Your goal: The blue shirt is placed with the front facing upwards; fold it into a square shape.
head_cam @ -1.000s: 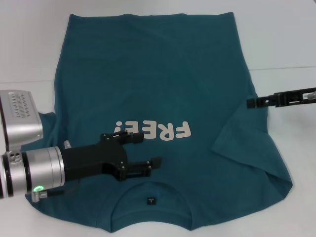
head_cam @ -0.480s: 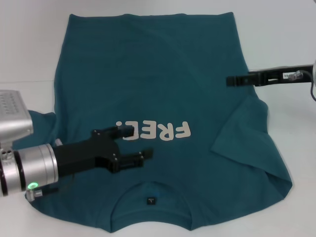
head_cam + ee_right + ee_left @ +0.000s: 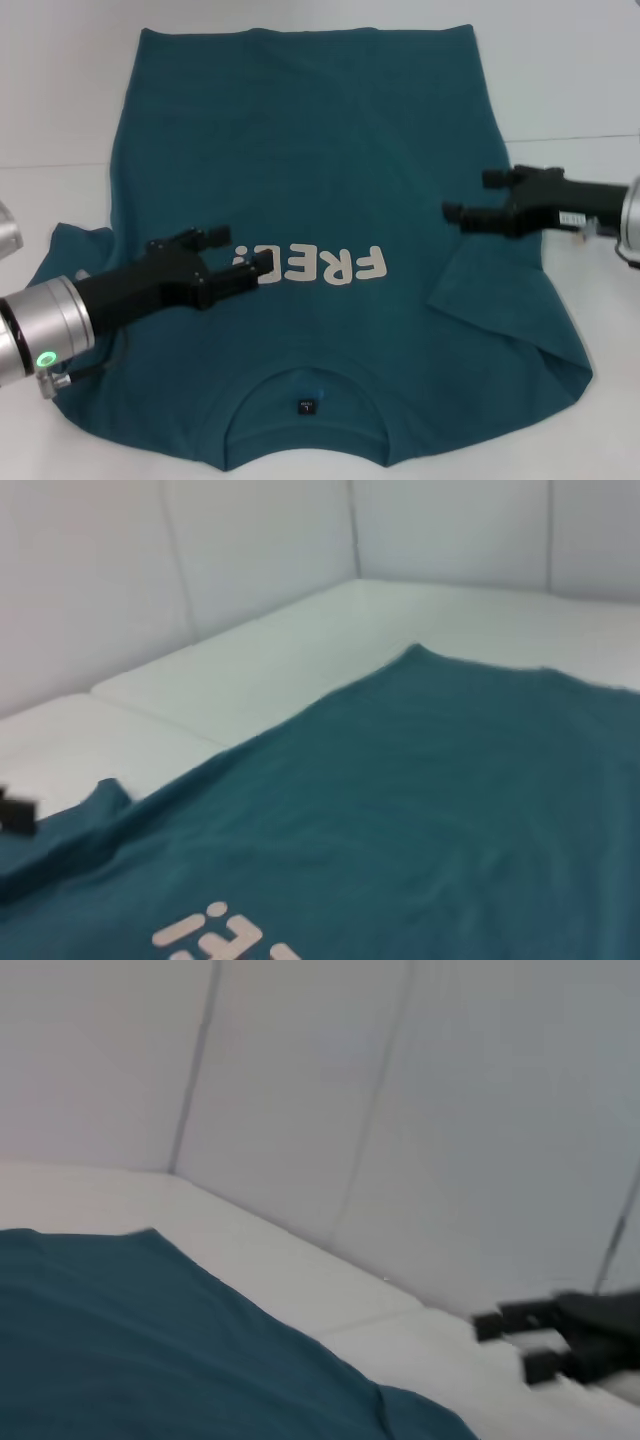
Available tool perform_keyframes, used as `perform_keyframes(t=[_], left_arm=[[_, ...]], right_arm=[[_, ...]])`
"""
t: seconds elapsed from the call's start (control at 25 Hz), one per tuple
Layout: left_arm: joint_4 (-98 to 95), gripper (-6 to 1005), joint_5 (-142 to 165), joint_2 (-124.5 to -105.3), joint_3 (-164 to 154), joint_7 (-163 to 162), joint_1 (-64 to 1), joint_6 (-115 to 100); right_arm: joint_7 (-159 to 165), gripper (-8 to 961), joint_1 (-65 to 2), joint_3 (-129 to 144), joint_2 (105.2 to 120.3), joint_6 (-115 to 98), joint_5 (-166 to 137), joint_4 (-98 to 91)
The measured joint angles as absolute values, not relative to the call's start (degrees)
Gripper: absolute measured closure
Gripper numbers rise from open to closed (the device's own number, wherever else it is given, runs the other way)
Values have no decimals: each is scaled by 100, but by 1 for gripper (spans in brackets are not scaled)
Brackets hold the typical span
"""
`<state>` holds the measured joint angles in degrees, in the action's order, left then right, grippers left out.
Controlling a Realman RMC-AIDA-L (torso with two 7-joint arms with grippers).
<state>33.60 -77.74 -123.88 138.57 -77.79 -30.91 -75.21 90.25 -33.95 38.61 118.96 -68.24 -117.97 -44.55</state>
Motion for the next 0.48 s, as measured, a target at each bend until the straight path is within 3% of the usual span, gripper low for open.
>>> perform_keyframes(t=[0.48], left_arm=[[3335, 153, -7859, -12413, 13896, -7939, -3122, -6839]], right_arm=[[6578, 33, -2436, 3688, 11921, -7252, -9978, -3771]])
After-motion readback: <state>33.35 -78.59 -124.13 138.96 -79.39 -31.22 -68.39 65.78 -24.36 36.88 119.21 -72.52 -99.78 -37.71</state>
